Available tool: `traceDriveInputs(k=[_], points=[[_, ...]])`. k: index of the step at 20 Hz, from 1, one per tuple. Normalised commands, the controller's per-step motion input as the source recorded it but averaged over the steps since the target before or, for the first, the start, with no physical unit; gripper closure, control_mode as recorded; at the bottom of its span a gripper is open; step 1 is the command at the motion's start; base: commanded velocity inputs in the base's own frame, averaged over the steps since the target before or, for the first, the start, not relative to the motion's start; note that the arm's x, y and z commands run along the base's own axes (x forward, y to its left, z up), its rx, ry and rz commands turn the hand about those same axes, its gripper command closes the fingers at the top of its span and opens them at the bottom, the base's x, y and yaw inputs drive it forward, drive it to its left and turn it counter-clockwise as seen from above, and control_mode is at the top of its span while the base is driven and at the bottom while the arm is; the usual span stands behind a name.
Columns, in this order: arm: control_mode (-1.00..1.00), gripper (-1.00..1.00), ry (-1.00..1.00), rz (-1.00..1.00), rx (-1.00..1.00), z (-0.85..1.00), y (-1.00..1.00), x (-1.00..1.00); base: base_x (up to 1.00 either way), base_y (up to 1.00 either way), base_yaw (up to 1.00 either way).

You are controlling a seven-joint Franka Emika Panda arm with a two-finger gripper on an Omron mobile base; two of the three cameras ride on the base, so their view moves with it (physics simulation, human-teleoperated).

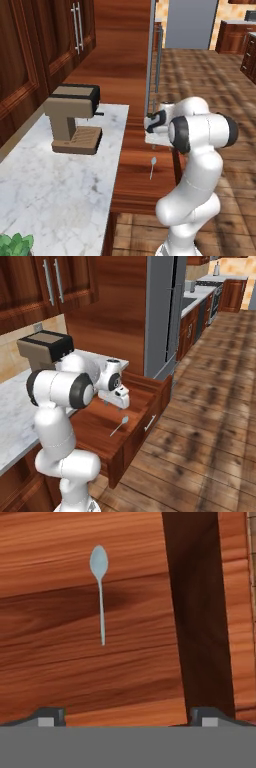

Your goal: Pick up the metallic utensils from the counter and place them in the open drawer. Make sure not to pick up any wooden utensils.

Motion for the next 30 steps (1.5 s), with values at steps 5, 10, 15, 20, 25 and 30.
traceDriveInputs(k=[5, 10, 15, 20, 25, 30], points=[[-1.0, -1.0, 0.17, 0.0, 0.06, 1.0, -0.1, -0.1, 0.0, 0.0, 0.0], [-1.0, -1.0, -0.01, 0.0, 0.0, 1.0, 0.01, -0.94, 0.0, 0.0, 0.0], [-1.0, -1.0, -0.22, 0.0, 0.0, 1.0, 0.02, -1.0, 0.0, 0.0, 0.0], [-1.0, -1.0, -0.34, 0.0, -0.11, 0.78, 0.15, -0.98, 0.0, 0.0, 0.0], [-1.0, -1.0, -0.18, 0.0, -0.18, -0.05, 0.21, -0.64, 0.0, 0.0, 0.0], [-1.0, -1.0, -0.05, 0.0, -0.02, -0.12, -0.03, -0.19, 0.0, 0.0, 0.0]])
